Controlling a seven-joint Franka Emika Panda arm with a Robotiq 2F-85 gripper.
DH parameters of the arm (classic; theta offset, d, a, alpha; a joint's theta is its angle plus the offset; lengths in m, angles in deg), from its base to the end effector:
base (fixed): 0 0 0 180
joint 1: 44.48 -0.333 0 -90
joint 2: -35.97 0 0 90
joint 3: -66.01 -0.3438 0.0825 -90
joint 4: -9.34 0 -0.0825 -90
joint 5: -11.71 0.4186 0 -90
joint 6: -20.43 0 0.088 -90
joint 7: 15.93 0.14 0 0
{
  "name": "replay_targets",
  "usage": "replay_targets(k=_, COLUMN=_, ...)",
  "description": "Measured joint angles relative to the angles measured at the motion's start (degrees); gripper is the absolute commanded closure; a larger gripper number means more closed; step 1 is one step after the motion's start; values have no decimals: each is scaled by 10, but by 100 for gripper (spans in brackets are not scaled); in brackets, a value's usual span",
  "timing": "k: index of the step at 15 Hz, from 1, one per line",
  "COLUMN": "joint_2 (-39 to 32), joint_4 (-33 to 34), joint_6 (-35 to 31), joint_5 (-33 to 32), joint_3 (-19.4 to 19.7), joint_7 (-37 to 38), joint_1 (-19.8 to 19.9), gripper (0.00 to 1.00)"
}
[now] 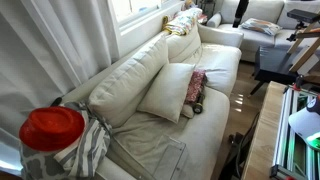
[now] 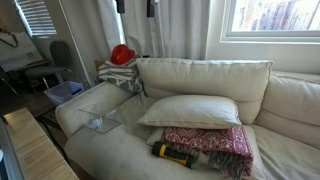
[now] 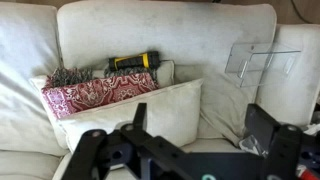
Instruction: Pick up the white pillow and place it on the left corner on the couch
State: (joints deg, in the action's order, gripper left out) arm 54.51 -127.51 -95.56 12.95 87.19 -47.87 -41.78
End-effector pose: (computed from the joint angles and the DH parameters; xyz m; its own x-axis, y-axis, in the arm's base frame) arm 0.4217 -0.1850 0.4062 0.9886 0.1498 0.0183 0.1508 -0.9777 -0.1460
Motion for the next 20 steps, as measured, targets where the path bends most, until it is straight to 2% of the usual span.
replay_targets(k=9, joint_2=-2, joint_4=0, joint_6=2, joint_5=4, joint_3=-6, joint_7=4, joint_1=4, gripper=0)
replay_targets(k=12, joint_2=-31, joint_4=-11, joint_6=-10, joint_5=54, joint_3=-23, joint_7=34, joint_1=4, gripper=0)
replay_targets(k=16, joint_2=-136, joint_4=-41, joint_6=-165, joint_5=170, joint_3=-61, joint_7=98, joint_1=0, gripper=0)
replay_targets(k=20, joint_2=-259, joint_4=-36, joint_6=-326, joint_5=332, joint_3=-109, joint_7=99, joint_1=2, gripper=0)
